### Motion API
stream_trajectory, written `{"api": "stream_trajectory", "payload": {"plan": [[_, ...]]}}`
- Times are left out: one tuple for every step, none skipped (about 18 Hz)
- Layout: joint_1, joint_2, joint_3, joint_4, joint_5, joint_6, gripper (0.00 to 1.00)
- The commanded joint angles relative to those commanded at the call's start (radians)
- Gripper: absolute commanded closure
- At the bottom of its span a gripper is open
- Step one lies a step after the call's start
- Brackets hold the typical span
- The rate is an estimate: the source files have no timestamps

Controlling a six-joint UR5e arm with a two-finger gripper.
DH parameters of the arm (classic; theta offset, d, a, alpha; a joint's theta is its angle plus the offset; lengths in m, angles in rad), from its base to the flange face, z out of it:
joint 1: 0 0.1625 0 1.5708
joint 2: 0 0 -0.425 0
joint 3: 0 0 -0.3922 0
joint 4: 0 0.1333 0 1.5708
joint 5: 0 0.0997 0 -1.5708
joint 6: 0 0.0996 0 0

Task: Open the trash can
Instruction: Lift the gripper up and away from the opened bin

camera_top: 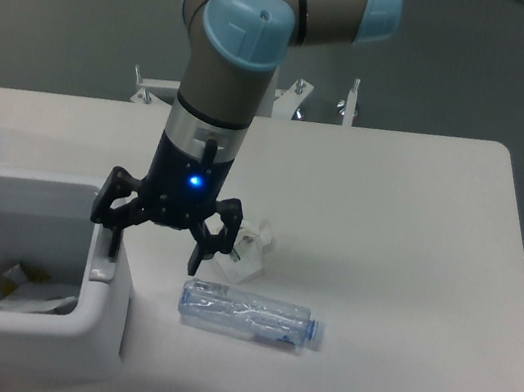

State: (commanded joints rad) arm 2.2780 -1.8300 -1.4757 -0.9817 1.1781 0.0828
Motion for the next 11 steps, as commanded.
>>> {"api": "stream_trajectory", "payload": {"plan": [[0.000,0.000,0.008,0.000,0.000,0.000,0.00],[0.000,0.005,0.021,0.002,0.003,0.008,0.00],[0.002,0.006,0.049,0.008,0.006,0.018,0.00],[0.003,0.006,0.078,0.009,0.011,0.038,0.00],[0.014,0.006,0.100,0.009,0.020,0.079,0.00],[0.034,0.008,0.115,0.005,0.049,0.116,0.00],[0.060,0.012,0.126,0.005,0.093,0.139,0.00],[0.075,0.015,0.133,0.006,0.145,0.155,0.00],[0.086,0.024,0.135,0.006,0.208,0.178,0.00],[0.103,0.037,0.132,0.002,0.275,0.207,0.00],[0.124,0.041,0.126,-0.008,0.331,0.242,0.00]]}}
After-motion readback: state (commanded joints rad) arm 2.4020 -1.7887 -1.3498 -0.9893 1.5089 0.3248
